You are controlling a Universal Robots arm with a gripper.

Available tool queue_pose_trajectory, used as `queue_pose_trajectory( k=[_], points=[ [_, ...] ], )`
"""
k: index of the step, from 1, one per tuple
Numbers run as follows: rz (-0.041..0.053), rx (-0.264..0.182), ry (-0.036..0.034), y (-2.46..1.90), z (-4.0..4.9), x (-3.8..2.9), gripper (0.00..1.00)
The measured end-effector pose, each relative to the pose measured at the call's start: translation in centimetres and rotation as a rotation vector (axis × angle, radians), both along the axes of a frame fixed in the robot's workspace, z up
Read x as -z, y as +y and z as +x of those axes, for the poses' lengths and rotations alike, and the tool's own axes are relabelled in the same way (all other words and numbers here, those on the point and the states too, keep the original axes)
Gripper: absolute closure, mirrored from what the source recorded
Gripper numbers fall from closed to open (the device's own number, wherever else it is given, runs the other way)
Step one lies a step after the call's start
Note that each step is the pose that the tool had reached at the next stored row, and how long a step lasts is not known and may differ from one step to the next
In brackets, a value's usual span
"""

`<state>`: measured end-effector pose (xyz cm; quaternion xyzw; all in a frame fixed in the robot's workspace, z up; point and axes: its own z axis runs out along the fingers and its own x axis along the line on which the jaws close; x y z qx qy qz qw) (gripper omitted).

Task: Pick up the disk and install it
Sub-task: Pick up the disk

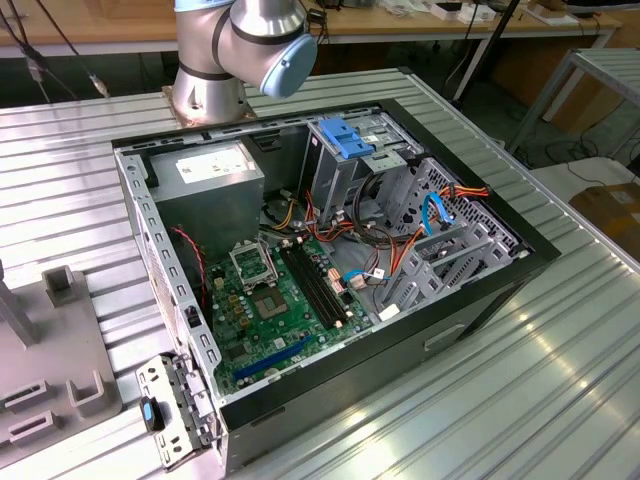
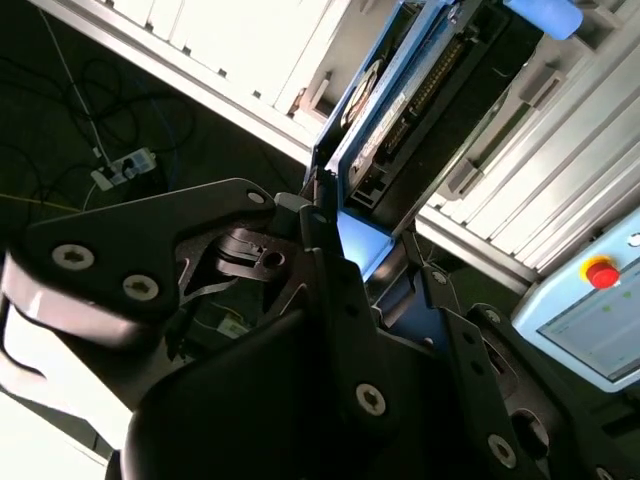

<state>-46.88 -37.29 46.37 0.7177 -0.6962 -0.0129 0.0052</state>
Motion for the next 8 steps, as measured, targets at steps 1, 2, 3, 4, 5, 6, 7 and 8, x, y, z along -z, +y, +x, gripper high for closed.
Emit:
queue_pose_trajectory(
  k=[1,2,3,4,5,6,7,8],
  points=[
    [0.0000,0.000,-0.0001,0.00,0.00,-0.22,0.63],
    [0.0000,0.000,-0.0001,0.00,0.00,-0.38,0.63],
    [0.0000,0.000,0.0000,0.00,0.00,-0.60,0.63],
    [0.0000,0.000,0.0000,0.00,0.00,-0.92,0.63],
    [0.0000,0.000,0.0000,0.00,0.00,-1.21,0.63],
    [0.0000,0.001,-0.0001,0.00,0.00,-1.80,0.63],
    [0.0000,0.001,0.0000,0.00,0.00,-2.05,0.63],
    [0.0000,0.001,0.0001,0.00,0.00,-2.22,0.63]
  ],
)
